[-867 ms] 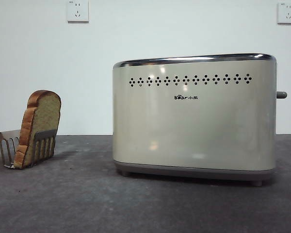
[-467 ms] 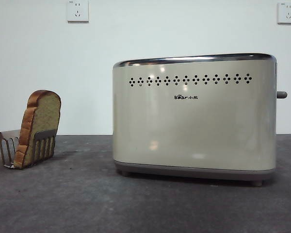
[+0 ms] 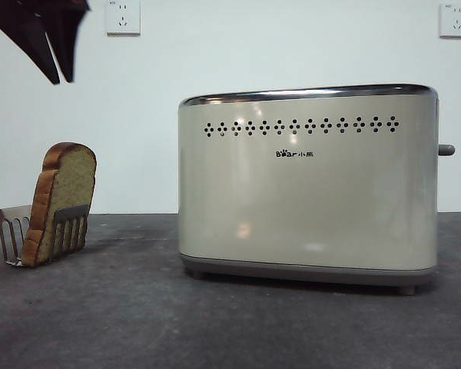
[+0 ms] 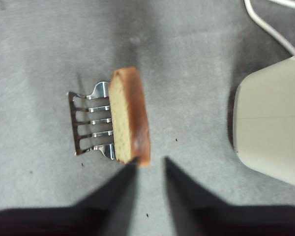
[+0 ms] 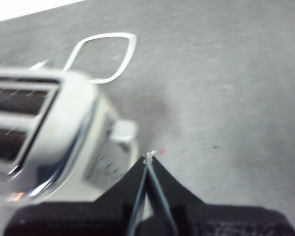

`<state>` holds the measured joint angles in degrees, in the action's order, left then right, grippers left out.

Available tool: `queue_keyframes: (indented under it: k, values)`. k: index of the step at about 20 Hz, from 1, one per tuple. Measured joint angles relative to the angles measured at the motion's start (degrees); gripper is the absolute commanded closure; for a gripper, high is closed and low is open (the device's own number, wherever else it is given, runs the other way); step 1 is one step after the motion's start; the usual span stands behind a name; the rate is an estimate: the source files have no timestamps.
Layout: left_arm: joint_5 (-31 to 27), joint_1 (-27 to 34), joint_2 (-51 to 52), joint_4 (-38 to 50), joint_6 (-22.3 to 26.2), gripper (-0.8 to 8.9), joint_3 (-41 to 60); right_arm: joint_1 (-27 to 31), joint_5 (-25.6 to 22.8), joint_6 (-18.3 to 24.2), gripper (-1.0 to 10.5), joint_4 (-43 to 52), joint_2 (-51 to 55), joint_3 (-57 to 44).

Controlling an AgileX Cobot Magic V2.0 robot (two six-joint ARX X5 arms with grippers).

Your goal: Pick up a slice of bread from the rack,put the bread on the toaster,press the button

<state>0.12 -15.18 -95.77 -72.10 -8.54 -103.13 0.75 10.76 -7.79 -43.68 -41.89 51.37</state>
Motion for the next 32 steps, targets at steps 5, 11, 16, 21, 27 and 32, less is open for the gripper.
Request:
queue_keyframes:
  k: [5,11,16,21,27,32]
  values:
    - [-0.37,-0.15,-6.14,-0.2,1.66,3.08,-1.4,-0.02,11.32,5.31,9.5,-1.64,-0.02,0.04]
    - [-2.99,-0.09,-10.16,1.53,3.19,2.05,-1.42,-0.02,23.15,10.01,9.5,-1.64,-0.04,0.07]
    - [-2.97,0.02,-12.63,1.79,3.61,2.06,-1.42,-0.02,26.69,13.03,9.5,-2.89,-0.04,0.07]
    - [-2.97,0.07,-14.05,2.12,4.07,2.3,-1.42,-0.02,28.24,16.24,9.5,-3.17,-0.04,0.26]
    - [-2.97,0.07,-14.05,0.04,4.24,6.44,-1.42,-0.02,28.24,16.63,9.5,-3.19,-0.04,0.26]
    - [-2.99,0.09,-14.05,0.11,5.09,8.26,-1.42,-0.02,28.24,16.63,9.5,-5.49,-0.04,0.28]
